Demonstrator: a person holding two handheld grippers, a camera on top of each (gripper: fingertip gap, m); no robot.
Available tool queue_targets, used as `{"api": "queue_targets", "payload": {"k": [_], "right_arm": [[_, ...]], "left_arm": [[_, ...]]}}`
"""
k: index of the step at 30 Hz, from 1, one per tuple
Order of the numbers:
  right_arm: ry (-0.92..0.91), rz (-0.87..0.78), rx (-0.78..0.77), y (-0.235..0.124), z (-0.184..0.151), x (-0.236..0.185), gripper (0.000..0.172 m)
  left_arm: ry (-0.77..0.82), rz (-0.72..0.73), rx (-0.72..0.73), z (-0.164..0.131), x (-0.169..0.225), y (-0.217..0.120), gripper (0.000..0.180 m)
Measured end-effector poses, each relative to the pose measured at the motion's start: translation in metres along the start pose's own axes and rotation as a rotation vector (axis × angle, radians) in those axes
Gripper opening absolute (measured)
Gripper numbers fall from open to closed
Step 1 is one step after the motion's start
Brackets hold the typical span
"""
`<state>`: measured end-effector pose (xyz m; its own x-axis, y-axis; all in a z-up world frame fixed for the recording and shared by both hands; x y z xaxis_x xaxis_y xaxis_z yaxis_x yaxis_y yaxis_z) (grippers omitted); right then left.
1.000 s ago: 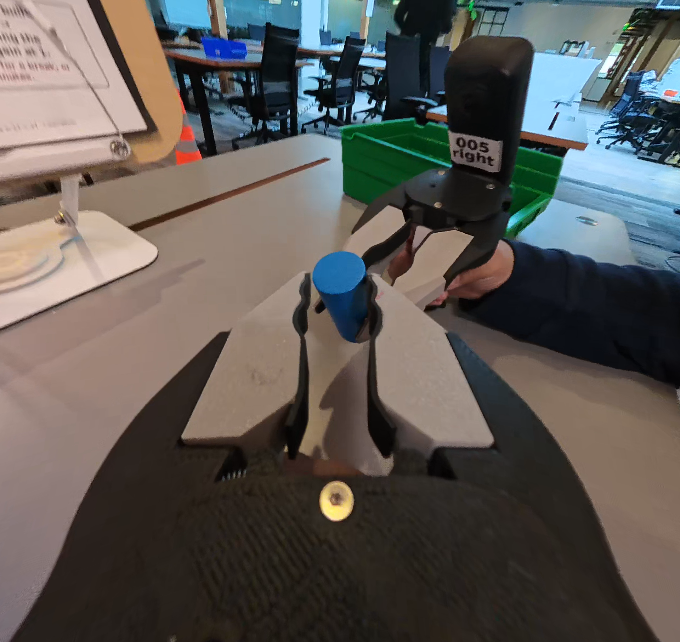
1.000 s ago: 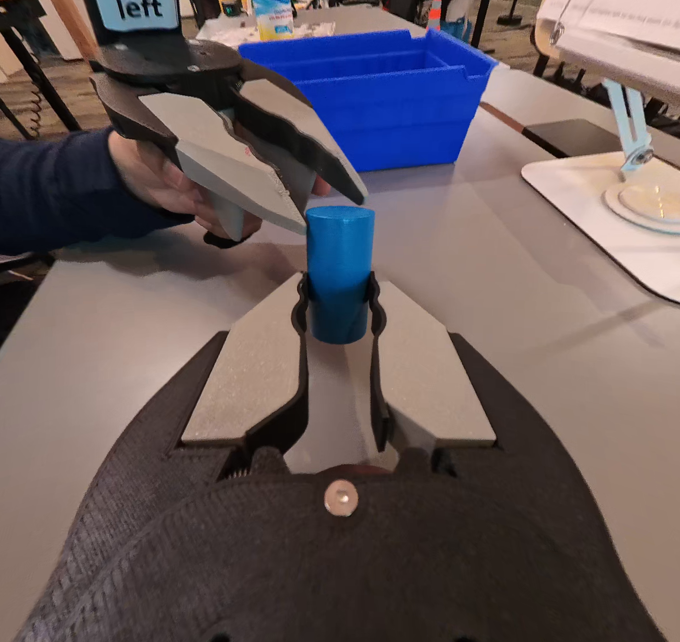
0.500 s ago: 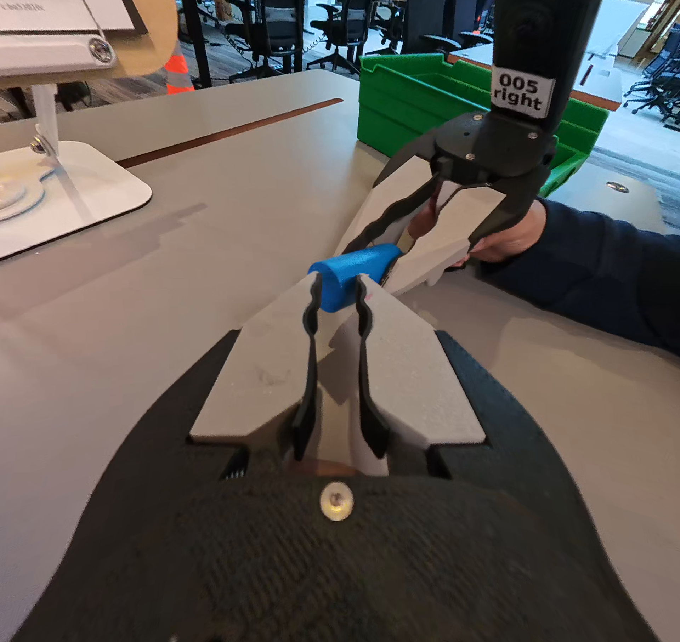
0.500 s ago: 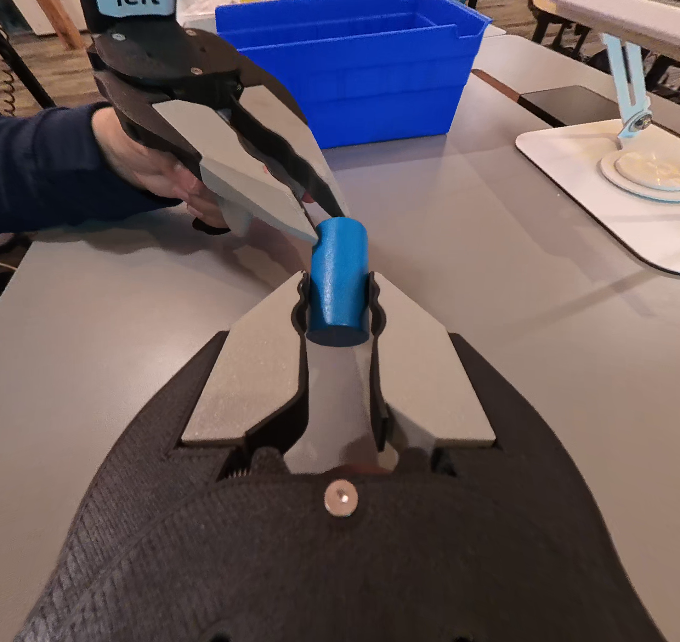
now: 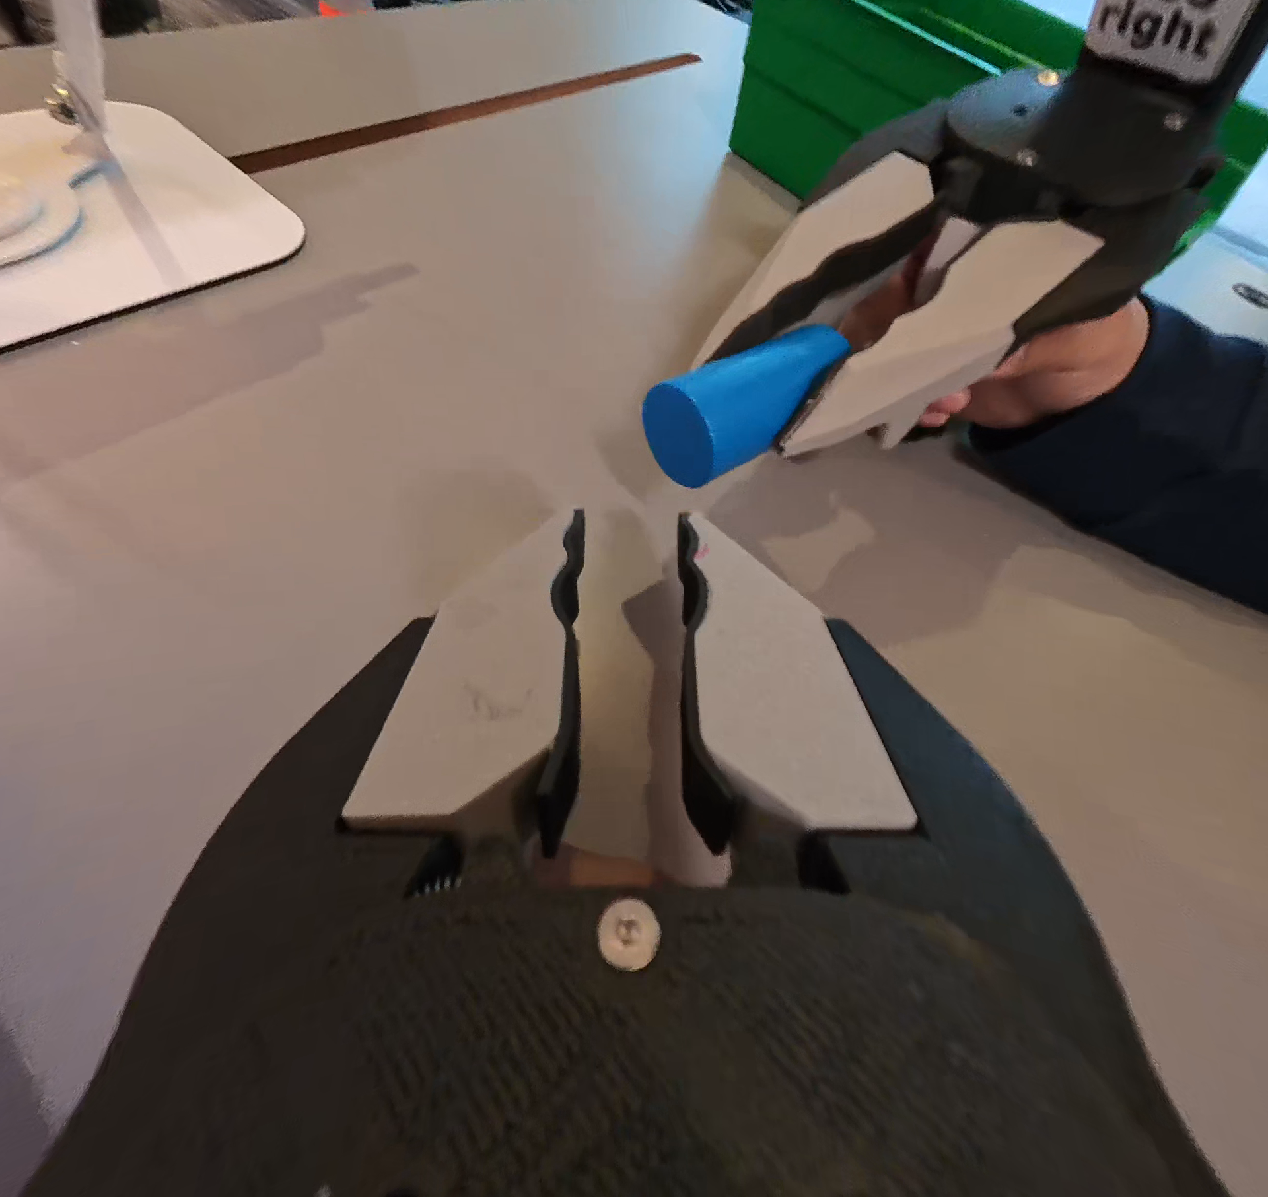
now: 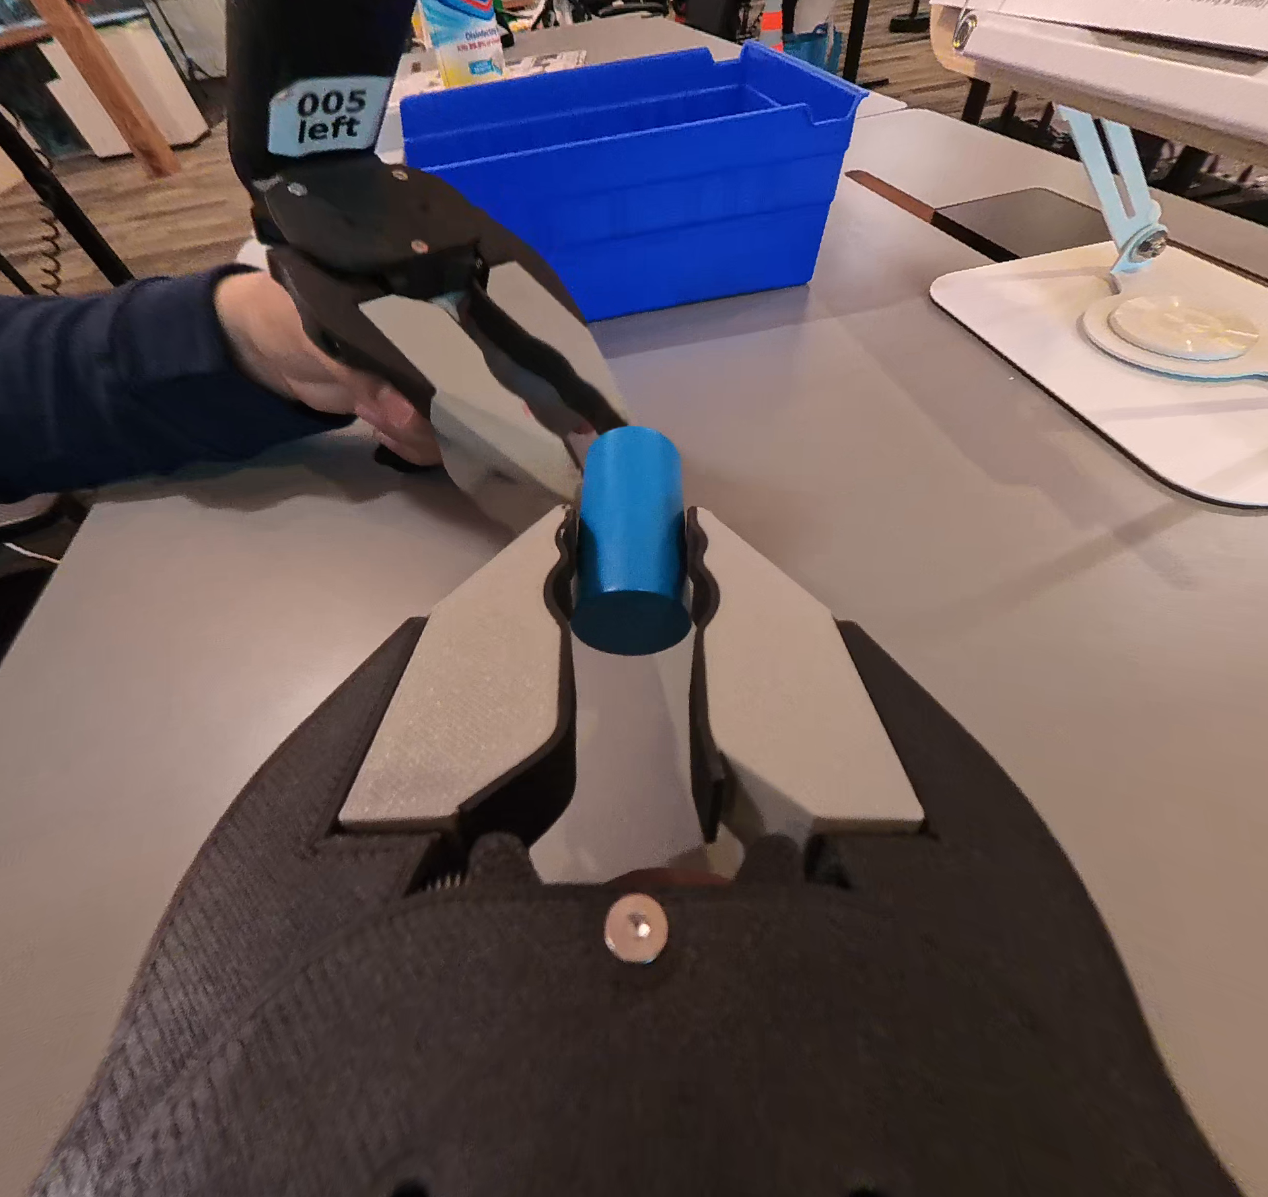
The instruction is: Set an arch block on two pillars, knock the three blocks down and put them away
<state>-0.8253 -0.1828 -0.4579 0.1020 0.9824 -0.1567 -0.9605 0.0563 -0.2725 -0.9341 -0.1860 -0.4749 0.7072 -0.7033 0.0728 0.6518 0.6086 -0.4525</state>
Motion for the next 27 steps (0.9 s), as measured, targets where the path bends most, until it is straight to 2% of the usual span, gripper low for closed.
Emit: {"api": "queue_targets", "payload": {"k": [6, 7, 8, 9, 10, 11, 12, 14, 19, 25, 27], "right_arm": [[0.023, 0.078, 0.082, 0.002, 0.009, -0.009, 0.027], [0.019, 0.088, 0.102, 0.001, 0.012, -0.011, 0.022], [0.008, 0.107, 0.123, -0.001, 0.014, -0.013, 0.000], [0.011, 0.102, 0.149, -0.003, 0.016, -0.012, 0.000], [0.031, 0.103, 0.148, -0.003, 0.015, -0.011, 0.000], [0.062, 0.078, 0.096, 0.000, 0.007, -0.005, 0.000], [0.085, 0.040, 0.020, 0.004, -0.004, 0.001, 0.000], [0.111, 0.025, -0.022, 0.008, -0.007, 0.004, 0.000], [0.091, -0.023, -0.134, 0.017, -0.016, 0.003, 0.000], [0.171, -0.127, -0.161, 0.004, -0.018, 0.016, 0.028], [0.233, -0.158, -0.129, -0.003, -0.017, 0.022, 0.032]], "left_arm": [[0.112, -0.113, 0.035, 0.001, 0.027, -0.001, 0.031], [0.114, -0.113, 0.036, 0.002, 0.028, -0.001, 0.030], [0.117, -0.109, 0.038, 0.002, 0.028, -0.001, 0.026], [0.113, -0.112, 0.046, 0.002, 0.028, -0.002, 0.025], [0.097, -0.116, 0.054, 0.003, 0.028, -0.002, 0.016], [0.072, -0.098, 0.046, 0.004, 0.025, 0.000, 0.000], [0.051, -0.048, 0.016, 0.002, 0.018, 0.003, 0.000], [0.057, 0.037, -0.055, -0.004, 0.007, 0.008, 0.000], [0.119, 0.046, -0.086, -0.009, 0.010, 0.009, 0.004], [0.149, 0.057, -0.130, -0.014, 0.012, 0.011, 0.011], [0.144, 0.071, -0.135, -0.015, 0.010, 0.010, 0.020]]}}
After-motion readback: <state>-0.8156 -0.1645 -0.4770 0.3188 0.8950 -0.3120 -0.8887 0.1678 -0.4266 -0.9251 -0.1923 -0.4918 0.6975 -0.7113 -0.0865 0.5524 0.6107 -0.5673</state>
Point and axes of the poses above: each gripper's, where its closed fingertips meet, y out along the fingers, z out of its top, x = y × z across the jaws, the point moved 5 cm from there along -y, back along the fingers, and after that the axes turned 12 degrees about z, right-handed, at the moved point
